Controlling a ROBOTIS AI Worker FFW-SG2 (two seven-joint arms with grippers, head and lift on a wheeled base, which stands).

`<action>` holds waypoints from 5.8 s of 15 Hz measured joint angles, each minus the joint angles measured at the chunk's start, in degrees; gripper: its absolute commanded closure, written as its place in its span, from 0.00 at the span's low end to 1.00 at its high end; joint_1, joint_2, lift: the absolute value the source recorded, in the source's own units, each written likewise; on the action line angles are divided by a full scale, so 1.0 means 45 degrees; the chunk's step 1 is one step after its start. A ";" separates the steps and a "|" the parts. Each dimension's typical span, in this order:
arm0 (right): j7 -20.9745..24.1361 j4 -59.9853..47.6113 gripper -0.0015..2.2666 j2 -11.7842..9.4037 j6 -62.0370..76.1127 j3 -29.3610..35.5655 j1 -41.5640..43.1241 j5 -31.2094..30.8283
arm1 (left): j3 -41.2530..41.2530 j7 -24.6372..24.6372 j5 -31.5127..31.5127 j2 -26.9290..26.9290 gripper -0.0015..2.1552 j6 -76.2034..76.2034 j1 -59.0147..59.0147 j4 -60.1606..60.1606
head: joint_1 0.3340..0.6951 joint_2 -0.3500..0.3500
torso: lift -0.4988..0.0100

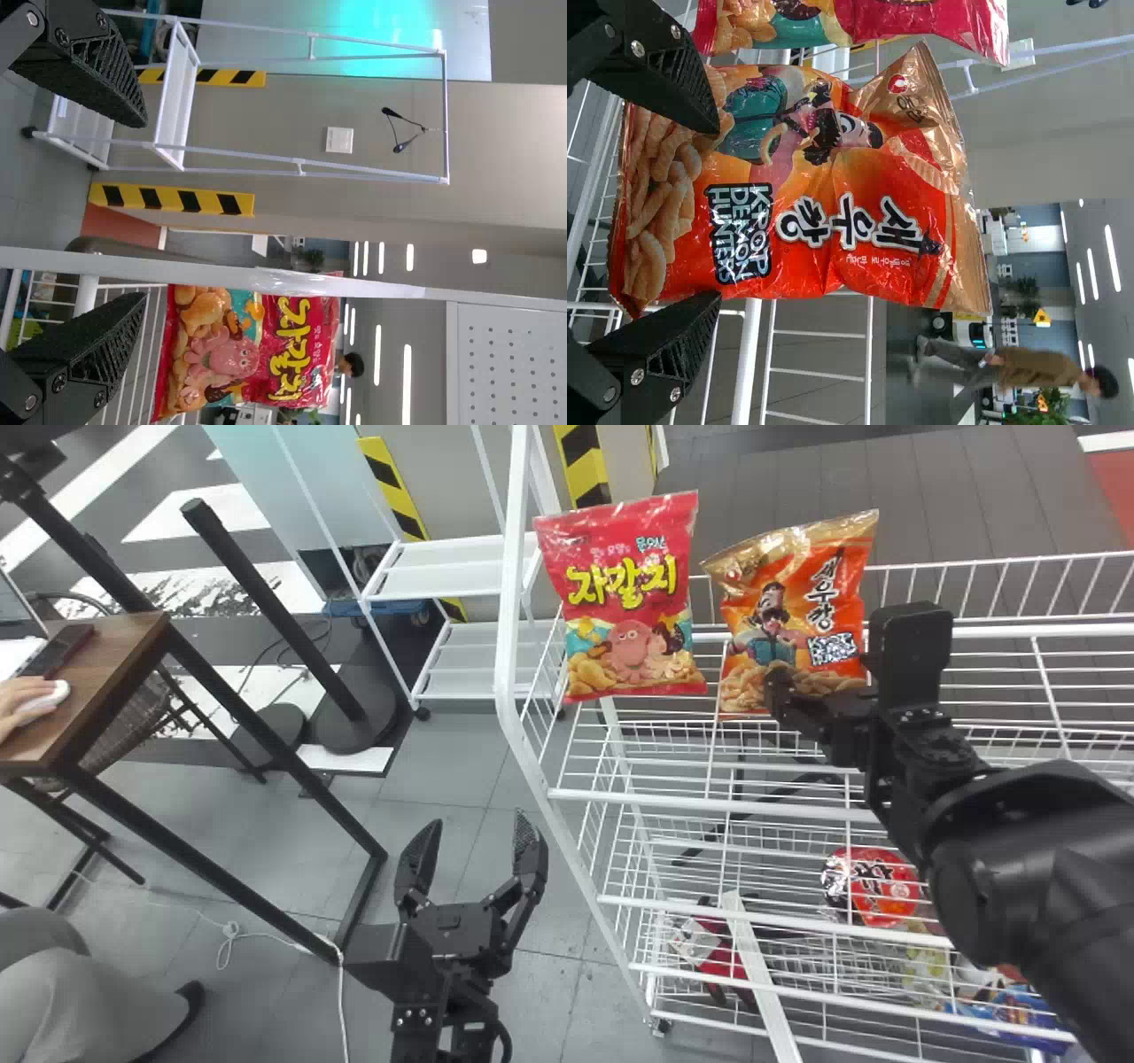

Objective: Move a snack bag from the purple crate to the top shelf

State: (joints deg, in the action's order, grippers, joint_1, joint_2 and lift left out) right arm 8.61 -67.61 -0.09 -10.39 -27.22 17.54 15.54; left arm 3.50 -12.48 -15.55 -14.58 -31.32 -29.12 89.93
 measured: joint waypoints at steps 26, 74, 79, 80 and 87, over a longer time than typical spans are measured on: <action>0.1129 0.0155 0.99 0.0000 0.2879 -0.0498 -0.0380 0.0347 | -0.0017 -0.0117 -0.0020 -0.0079 0.06 -0.0225 -0.0031 -0.0068 | 1.00 0.99 | 0.98; -0.1524 0.4531 0.18 0.0000 0.5440 -0.1508 0.1348 0.3782 | -0.0006 -0.0117 0.0000 -0.0048 0.06 -0.0314 -0.0014 -0.0155 | 1.00 0.98 | 0.98; -0.1523 0.4536 0.13 0.0000 0.4785 -0.1453 0.1445 0.3810 | 0.0003 -0.0117 0.0002 -0.0040 0.06 -0.0314 -0.0013 -0.0156 | 1.00 0.98 | 0.98; -0.1523 0.4536 0.13 0.0000 0.4755 -0.1452 0.1451 0.3811 | 0.0003 -0.0117 0.0002 -0.0040 0.06 -0.0314 -0.0012 -0.0155 | 1.00 0.98 | 0.98; -0.1445 0.4339 0.13 0.0000 0.4442 -0.1477 0.1454 0.3652 | 0.0022 -0.0137 0.0001 -0.0078 0.06 -0.0314 -0.0072 -0.0063 | 1.00 0.99 | 0.98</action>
State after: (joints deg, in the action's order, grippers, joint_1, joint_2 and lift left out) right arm 2.11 -48.09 -0.09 9.60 -33.87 24.08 31.98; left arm 3.60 -13.10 -15.55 -14.94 -32.73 -29.44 89.64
